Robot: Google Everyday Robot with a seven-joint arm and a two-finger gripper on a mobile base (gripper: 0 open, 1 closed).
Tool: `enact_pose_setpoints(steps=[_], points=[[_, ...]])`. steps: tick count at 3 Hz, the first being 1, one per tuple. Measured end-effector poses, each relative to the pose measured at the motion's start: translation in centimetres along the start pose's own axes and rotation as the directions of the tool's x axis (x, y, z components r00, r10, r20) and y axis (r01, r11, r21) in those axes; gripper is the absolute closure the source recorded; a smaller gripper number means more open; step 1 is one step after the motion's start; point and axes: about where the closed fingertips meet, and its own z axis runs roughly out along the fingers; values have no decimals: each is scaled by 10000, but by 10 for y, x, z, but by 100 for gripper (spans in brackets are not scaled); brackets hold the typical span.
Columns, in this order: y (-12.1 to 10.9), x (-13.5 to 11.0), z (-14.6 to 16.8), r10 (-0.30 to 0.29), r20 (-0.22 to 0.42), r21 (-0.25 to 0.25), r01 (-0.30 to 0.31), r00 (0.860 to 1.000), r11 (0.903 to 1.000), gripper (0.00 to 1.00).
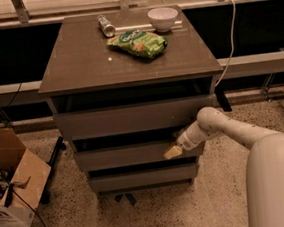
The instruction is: Open middle drawer
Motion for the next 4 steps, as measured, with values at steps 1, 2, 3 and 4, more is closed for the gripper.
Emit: enact_pose_setpoints(steps=[1,2,3,4], points=[[1,-3,-4,0,0,0,0,10000,10000,70],[2,-7,-10,0,1,0,0,10000,10000,99],[2,-7,-10,0,0,0,0,10000,10000,100],[2,-7,-10,-2,-1,-2,2,10000,10000,81]])
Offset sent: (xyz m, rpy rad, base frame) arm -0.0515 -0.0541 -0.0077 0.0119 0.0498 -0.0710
